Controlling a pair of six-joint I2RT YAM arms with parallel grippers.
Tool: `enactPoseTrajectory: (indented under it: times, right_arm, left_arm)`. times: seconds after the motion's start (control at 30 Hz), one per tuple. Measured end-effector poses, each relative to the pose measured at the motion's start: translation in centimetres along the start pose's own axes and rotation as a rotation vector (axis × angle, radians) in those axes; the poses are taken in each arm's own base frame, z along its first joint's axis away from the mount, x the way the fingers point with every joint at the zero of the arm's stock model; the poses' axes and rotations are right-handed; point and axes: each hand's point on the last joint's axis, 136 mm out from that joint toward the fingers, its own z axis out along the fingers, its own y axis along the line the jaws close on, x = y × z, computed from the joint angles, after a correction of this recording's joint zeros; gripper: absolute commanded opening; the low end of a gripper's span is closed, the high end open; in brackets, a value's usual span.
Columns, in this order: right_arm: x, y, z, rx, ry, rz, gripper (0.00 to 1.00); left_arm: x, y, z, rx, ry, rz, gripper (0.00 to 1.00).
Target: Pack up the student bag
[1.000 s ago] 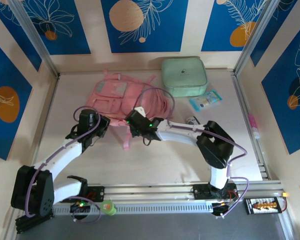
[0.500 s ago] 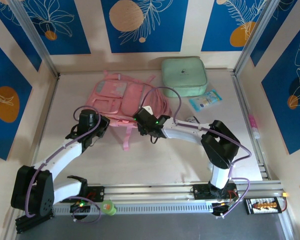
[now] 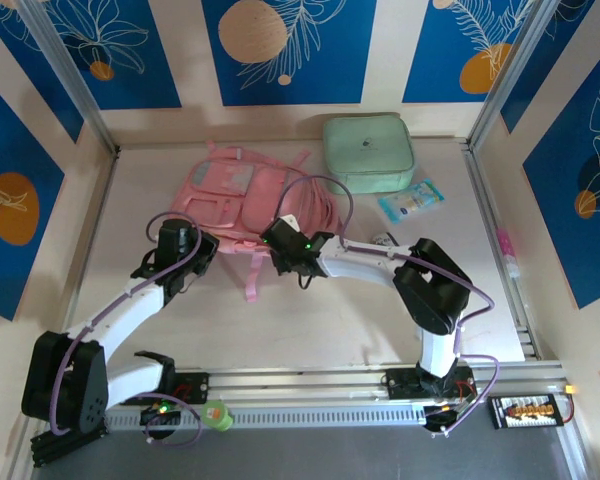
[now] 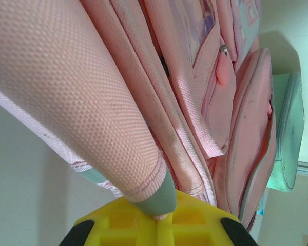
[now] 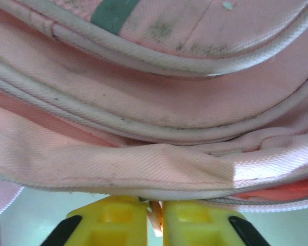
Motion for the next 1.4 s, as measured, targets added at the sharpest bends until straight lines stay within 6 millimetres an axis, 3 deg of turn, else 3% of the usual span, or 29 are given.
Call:
enactPoseTrajectory:
  times: [0.13, 0.27, 0.4, 0.5, 0.7, 0.87, 0.97, 1.07, 1.23, 1.4]
  right_arm:
    - [0.6, -0.6, -0.2, 0.000, -0.002, -0.007, 0.06]
    - [2.1, -3.7, -0.6, 0.021, 0.019, 0.019, 0.03]
    - [2.3, -6.7, -1.1, 0.012, 0.031, 0.080, 0.00]
    - [1.8, -6.6, -1.5, -0.041, 0.030, 0.083, 0.00]
    - [2.2, -3.4, -2.8, -0.212, 0.057, 0.025, 0.00]
    - [2.8, 0.7, -4.1, -0.360, 0.068, -0.040, 0.00]
    - [2.5, 3.3, -4.5, -0.440, 0.073, -0.066, 0.00]
    - [1.9, 5.5, -4.3, -0.505, 0.093, -0.071, 0.00]
    - [1.0, 8.1, -3.2, -0.573, 0.131, -0.048, 0.00]
    - [-1.0, 10.3, -2.5, -0.611, 0.145, -0.020, 0.00]
  left_arm:
    - [-0.1, 0.5, -0.2, -0.019, -0.013, 0.003, 0.00]
    - [0.0, 1.7, -0.2, -0.046, -0.022, 0.014, 0.00]
    - [0.3, 2.6, -0.2, -0.071, -0.013, 0.023, 0.00]
    - [0.3, 3.0, 0.1, -0.091, -0.011, 0.052, 0.00]
    - [-0.8, 4.6, 1.7, -0.210, 0.012, 0.146, 0.00]
    - [-2.7, 4.0, 3.0, -0.247, 0.017, 0.199, 0.01]
    - [-4.1, 3.4, 4.0, -0.254, 0.014, 0.219, 0.11]
    - [-5.4, 3.1, 4.4, -0.252, 0.012, 0.230, 0.30]
    - [-5.4, 3.3, 2.6, -0.233, 0.002, 0.265, 0.55]
    - [-4.4, 2.9, 0.1, -0.178, 0.005, 0.294, 0.61]
